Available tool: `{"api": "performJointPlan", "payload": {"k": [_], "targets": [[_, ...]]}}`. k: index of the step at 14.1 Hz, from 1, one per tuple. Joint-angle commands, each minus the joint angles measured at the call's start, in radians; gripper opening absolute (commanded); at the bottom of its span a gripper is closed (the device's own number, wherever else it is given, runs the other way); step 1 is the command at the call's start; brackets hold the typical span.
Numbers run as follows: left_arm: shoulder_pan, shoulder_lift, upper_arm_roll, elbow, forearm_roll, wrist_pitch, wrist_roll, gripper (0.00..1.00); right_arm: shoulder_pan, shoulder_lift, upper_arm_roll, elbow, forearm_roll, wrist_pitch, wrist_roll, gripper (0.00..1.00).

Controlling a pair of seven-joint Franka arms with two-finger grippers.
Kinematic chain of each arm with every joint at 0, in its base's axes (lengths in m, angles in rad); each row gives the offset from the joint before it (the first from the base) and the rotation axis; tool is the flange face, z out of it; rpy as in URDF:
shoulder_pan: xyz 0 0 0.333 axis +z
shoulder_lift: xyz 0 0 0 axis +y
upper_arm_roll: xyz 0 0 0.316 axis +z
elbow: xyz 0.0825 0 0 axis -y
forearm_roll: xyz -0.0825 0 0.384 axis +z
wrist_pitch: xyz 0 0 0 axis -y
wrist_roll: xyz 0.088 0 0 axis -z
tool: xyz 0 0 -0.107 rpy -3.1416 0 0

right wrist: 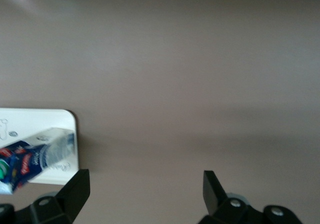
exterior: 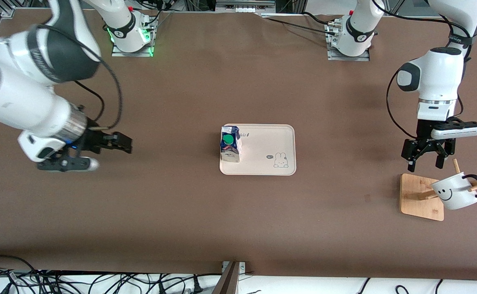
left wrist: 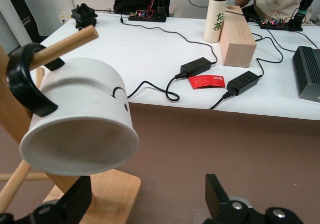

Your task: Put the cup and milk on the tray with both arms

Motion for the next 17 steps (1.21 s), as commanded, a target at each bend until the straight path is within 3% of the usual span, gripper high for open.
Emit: {"api": "performJointPlan", "payload": {"k": [1, 3, 5, 9, 17], "targets": [[0.018, 0.049, -0.004, 0.058, -0.015, 0.009, 0.0, 1.0, -0.045, -0.249, 0.012, -0.292, -0.001, 0.022, -0.029, 1.0], [0.025, 0.067, -0.004, 0.071, -0.015, 0.009, -0.001, 1.0, -0.06, -0.358, 0.01, -0.413, -0.034, 0.037, -0.041, 1.0], [0.034, 0.076, -0.004, 0.093, -0.014, 0.009, -0.001, 1.0, -0.062, -0.397, -0.002, -0.46, -0.067, 0.046, -0.05, 1.0], [0.045, 0.127, -0.004, 0.186, -0.014, 0.009, -0.003, 1.0, -0.062, -0.391, -0.05, -0.445, -0.084, 0.046, -0.103, 1.0], [0.047, 0.147, -0.004, 0.246, -0.014, 0.009, -0.001, 1.0, -0.065, -0.324, -0.053, -0.319, -0.134, -0.017, -0.1, 1.0]]}}
